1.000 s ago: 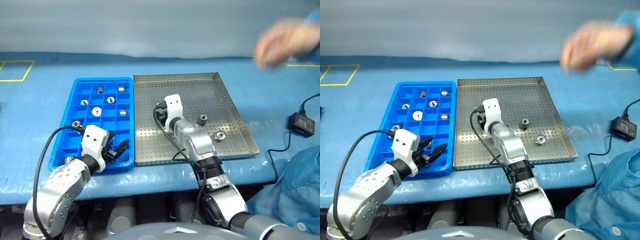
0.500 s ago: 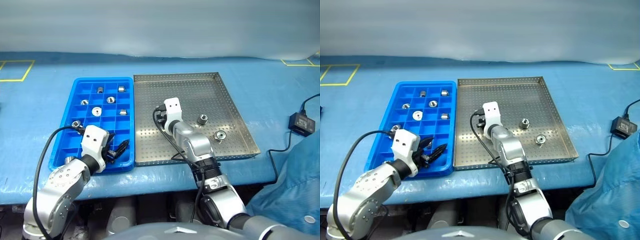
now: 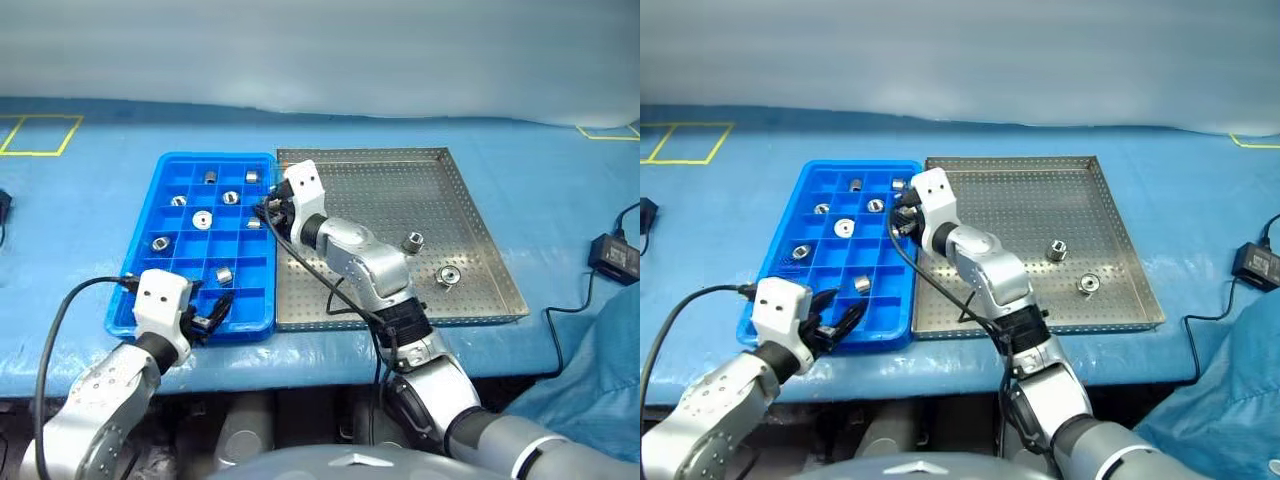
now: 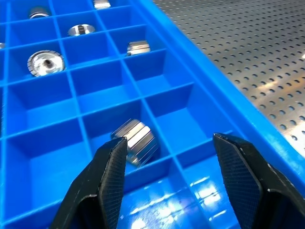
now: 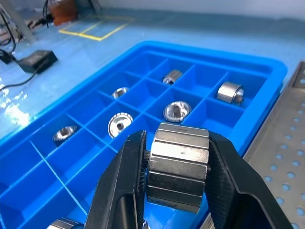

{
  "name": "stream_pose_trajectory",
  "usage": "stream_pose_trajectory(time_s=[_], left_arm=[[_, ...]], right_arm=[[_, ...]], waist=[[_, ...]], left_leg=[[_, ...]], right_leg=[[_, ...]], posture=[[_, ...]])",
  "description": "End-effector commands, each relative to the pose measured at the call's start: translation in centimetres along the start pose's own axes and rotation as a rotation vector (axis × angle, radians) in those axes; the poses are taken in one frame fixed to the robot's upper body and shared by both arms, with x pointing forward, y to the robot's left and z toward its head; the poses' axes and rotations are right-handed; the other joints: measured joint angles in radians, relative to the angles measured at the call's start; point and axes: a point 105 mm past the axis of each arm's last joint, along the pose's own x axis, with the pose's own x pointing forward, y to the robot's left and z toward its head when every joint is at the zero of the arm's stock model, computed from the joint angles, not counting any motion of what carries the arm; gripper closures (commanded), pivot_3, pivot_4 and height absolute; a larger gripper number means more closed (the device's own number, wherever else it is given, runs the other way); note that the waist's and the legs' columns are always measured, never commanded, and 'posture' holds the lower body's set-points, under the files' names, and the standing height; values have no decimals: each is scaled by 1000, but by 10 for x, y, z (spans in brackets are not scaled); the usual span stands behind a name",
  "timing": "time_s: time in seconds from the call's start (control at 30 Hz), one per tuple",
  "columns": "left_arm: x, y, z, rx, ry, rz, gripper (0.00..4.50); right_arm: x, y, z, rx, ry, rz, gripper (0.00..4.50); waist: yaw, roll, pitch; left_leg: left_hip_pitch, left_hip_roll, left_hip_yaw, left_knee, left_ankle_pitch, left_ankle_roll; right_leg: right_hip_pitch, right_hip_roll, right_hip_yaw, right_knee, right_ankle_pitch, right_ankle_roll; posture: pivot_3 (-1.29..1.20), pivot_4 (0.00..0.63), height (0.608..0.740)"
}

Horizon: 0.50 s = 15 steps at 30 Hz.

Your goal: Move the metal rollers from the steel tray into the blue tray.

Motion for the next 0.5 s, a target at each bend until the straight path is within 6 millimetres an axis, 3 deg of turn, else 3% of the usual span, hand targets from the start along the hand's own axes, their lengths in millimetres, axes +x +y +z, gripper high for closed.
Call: stream_pose_trajectory(time_s=[0.03,0.17,0.5], left_arm=[[-10,2,13,21,-69,46,1370],[-14,4,11,7,-73,80,1370],[-17,2,9,-8,-74,98,1370]], right_arm=[[17,34,16,-24,-46,134,3212],[28,45,7,-52,-10,181,3212],[30,88,16,-107,-48,372,3212]], waist=[[9,0,0],[18,0,1],[35,1,1]], left_leg=[[0,0,0,0,0,0],[0,0,0,0,0,0],[0,-1,-2,-3,0,-2]], right_leg=[[0,-1,0,0,0,0],[0,0,0,0,0,0],[-1,2,-3,0,-2,-2]], posture=[[352,150,740],[382,150,740],[401,150,740]])
